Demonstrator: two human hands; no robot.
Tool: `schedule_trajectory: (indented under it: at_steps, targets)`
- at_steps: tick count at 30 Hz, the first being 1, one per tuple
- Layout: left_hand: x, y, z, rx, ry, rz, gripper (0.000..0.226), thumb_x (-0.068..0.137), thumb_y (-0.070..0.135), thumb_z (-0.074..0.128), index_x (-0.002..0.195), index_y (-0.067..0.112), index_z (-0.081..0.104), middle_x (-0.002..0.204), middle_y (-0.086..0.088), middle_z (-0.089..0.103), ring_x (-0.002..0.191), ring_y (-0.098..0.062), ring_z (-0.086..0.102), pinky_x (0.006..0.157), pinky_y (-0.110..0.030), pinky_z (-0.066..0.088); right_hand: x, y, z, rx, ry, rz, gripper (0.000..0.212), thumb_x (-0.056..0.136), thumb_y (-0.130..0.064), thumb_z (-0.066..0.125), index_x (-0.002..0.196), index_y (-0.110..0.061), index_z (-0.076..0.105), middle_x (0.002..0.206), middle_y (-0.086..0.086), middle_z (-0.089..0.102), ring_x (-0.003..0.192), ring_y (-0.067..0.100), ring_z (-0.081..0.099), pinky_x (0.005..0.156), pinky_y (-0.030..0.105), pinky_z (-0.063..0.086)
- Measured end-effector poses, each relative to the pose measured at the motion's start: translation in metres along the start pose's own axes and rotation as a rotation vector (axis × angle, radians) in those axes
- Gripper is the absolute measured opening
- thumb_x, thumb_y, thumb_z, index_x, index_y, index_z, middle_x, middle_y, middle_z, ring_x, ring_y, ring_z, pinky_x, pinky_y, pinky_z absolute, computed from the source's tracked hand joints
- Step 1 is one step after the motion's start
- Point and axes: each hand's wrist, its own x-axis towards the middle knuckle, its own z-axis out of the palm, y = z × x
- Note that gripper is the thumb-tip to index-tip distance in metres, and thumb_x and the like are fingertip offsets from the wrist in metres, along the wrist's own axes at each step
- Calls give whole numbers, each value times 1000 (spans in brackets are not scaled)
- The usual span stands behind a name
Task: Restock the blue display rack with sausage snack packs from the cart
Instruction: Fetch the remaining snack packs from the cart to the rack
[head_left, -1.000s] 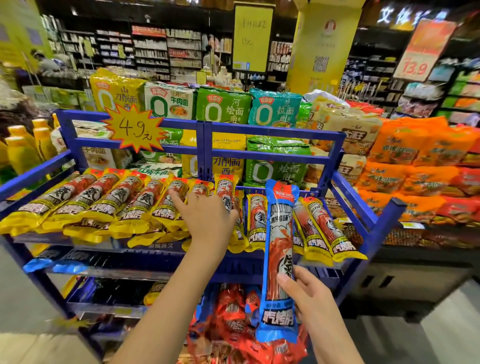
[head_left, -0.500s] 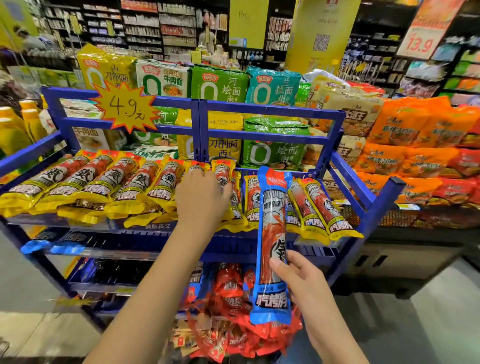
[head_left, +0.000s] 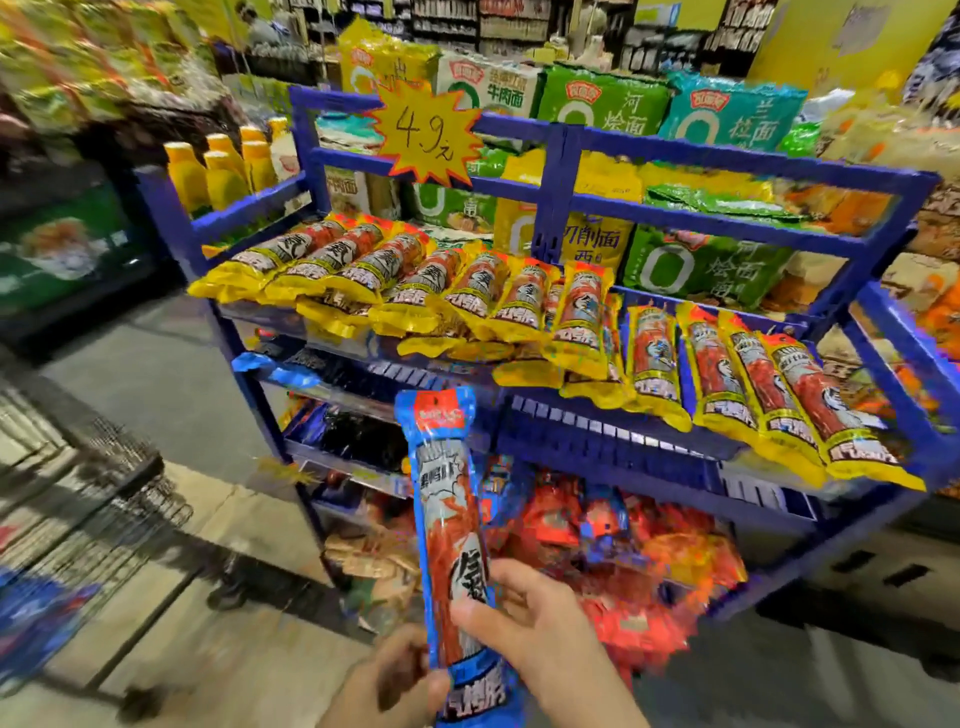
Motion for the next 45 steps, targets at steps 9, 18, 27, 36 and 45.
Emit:
schedule_trajectory:
  at_steps: [9,18,27,36,45]
  targets:
    - [6,-28,-73,-198,357,19,19,54,26,81,72,20,77,69,-11,65,64,-15,60,54,-21,52,75,-5,78,0,32,83,7,86,-13,67,79,-14,68,66,-6,70,62,3,63,57,15,47]
    - [73,26,-190,-123,379,104,32,69,43,75,76,11,75,82,-22,70,75,-26,60,77,-46,52,185,-24,138,165,332,149,19,91,-20,61,99,-3,62,98,16,70,79,23,68,75,37,56]
    - [119,49,-234,-197,343,23,36,85,40,65,82,5,68,79,-13,66,68,-23,58,78,-40,51,215,-20,162,264,590,101,28,88,-9,65,114,-3,58,101,14,66,91,26,65,76,32,57]
    - [113,23,-306,1205,718,683,59,78,19,69,131,0,49,129,-18,52,120,-36,49,99,-46,45,240,-34,158,-54,701,8,31,91,-13,62,119,1,61,95,8,65,72,13,61,60,17,50]
    - [127,27,-321,1309,568,513,67,86,26,63,143,5,34,149,-17,34,132,-33,41,97,-41,46,256,-37,152,-475,763,-11,31,92,-21,61,118,-4,65,113,10,68,103,25,62,85,30,46]
